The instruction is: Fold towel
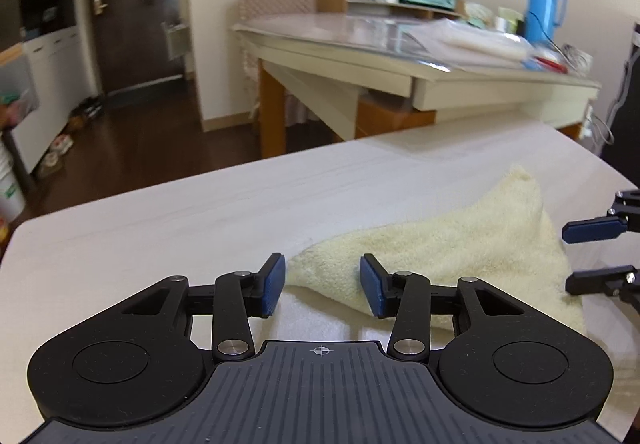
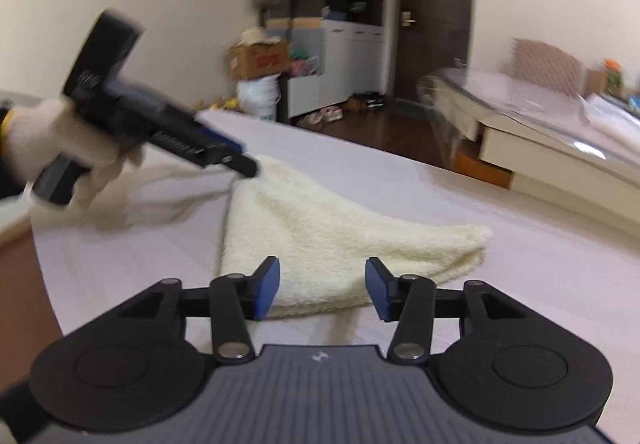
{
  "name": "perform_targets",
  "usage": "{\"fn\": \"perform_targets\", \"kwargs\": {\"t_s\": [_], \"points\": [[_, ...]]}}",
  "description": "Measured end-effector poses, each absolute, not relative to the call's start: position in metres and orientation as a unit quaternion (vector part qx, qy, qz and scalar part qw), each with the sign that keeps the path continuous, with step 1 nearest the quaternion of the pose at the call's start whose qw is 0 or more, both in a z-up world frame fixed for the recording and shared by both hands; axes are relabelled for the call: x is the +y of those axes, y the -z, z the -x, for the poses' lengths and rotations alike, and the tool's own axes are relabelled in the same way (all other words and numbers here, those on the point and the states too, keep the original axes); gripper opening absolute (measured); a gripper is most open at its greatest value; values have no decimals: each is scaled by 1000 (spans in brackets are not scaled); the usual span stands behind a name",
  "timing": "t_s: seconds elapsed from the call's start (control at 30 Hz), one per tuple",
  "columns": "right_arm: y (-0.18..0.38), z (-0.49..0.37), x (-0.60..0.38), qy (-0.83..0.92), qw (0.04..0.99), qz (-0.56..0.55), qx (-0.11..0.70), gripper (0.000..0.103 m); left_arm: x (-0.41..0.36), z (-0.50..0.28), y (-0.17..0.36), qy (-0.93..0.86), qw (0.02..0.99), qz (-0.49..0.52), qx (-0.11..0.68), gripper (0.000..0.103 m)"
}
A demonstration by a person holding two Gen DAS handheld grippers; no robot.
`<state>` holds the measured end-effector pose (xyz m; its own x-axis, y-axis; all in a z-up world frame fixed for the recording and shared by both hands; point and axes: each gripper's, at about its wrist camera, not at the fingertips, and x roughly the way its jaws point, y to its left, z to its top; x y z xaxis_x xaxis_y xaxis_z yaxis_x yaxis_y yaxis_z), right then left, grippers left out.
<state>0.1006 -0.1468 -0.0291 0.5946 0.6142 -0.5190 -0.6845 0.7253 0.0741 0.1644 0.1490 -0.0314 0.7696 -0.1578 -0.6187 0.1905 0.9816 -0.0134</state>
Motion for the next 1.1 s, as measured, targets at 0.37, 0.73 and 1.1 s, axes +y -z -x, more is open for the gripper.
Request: {"fn": "perform_targets", "kwargs": {"t_s": [0.37, 0.73, 1.1], "points": [[32, -111, -149, -333, 906, 50, 257, 58, 135, -123, 34, 33, 937, 5, 348, 67], [35, -116, -149, -307, 917, 43, 250, 66, 111, -98, 32, 30, 942, 12, 334, 89], [34, -103, -146, -316, 918, 65, 232, 84, 88, -78, 20, 22, 944, 0, 328, 93]]}}
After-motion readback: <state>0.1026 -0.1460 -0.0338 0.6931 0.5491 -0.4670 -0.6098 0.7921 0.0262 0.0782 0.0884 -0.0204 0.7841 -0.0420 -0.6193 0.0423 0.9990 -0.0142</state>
